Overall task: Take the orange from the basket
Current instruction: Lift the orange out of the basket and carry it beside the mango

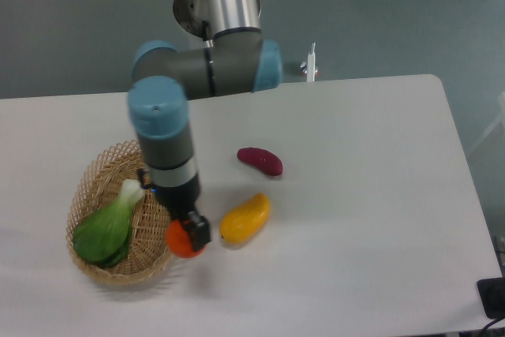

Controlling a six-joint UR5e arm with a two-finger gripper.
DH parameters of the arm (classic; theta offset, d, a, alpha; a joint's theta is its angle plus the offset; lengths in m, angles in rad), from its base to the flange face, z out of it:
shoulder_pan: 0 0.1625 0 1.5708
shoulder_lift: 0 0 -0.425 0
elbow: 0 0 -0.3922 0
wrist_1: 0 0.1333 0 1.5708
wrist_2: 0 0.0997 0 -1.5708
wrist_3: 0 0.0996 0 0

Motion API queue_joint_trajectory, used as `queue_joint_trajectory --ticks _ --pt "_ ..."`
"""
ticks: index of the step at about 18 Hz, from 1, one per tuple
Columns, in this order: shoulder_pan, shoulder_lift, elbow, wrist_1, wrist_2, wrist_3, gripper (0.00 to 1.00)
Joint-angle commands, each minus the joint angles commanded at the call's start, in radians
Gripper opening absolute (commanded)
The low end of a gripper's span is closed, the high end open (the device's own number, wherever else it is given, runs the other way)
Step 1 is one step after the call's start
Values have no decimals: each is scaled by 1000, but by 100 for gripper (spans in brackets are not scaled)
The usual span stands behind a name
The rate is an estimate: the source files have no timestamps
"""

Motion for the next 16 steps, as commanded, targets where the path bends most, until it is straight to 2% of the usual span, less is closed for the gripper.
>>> queue_joint_trajectory --ticks 6,9,16 --pt "111 15 -8 -2 -2 -2 57" --pt "163 17 -12 -24 2 0 57" --pt "184 15 3 -64 12 2 57"
